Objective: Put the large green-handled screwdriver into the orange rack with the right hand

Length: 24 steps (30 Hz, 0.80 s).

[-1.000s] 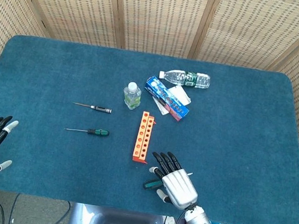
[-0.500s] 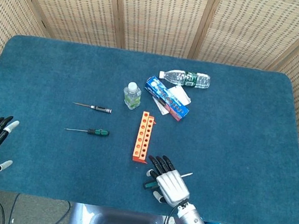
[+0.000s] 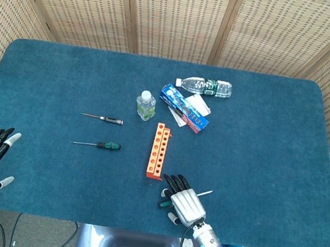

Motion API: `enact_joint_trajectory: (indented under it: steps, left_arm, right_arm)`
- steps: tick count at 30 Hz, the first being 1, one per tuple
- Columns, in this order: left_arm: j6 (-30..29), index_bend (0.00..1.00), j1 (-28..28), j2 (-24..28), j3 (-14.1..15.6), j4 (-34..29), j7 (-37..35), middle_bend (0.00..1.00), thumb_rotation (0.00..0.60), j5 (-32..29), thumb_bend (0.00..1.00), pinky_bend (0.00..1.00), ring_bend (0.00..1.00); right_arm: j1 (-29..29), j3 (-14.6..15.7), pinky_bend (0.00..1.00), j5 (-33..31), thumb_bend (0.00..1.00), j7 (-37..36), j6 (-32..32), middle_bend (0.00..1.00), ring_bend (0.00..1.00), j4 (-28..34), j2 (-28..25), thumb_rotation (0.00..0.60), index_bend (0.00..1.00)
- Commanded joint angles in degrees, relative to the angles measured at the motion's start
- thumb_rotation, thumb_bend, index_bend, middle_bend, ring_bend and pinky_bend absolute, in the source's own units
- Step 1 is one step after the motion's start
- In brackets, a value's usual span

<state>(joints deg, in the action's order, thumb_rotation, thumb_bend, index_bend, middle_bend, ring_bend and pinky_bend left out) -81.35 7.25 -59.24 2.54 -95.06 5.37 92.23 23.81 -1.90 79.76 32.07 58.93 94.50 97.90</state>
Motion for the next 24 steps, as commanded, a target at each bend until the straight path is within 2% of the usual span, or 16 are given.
enact_joint_trajectory:
  steps: [1,18,24]
  left_arm:
    - [0.0,0.00,0.0,0.0,0.0,0.0,0.0,0.00,0.600,0.0,0.00,0.00,0.00]
    - [-0.1,0.00,0.0,0.1,0.0,0.0,-0.4,0.00,0.600,0.0,0.00,0.00,0.00]
    - [-0.1,0.00,0.0,0.1,0.0,0.1,-0.4,0.00,0.600,0.2,0.00,0.00,0.00]
  right_arm:
    - [0.3,0.0,0.00,-0.7,0.25,-0.5,-0.3,0.00,0.00,-0.8,0.4,0.600,0.34]
    - [1.2,0.7,0.00,-1.9,0.25,-1.9,0.1,0.00,0.00,-3.2,2.0,0.600,0.40]
    - [1.5,0.8,0.00,-1.9,0.26,-2.2,0.6,0.00,0.00,-3.9,2.4,0.600,0.46]
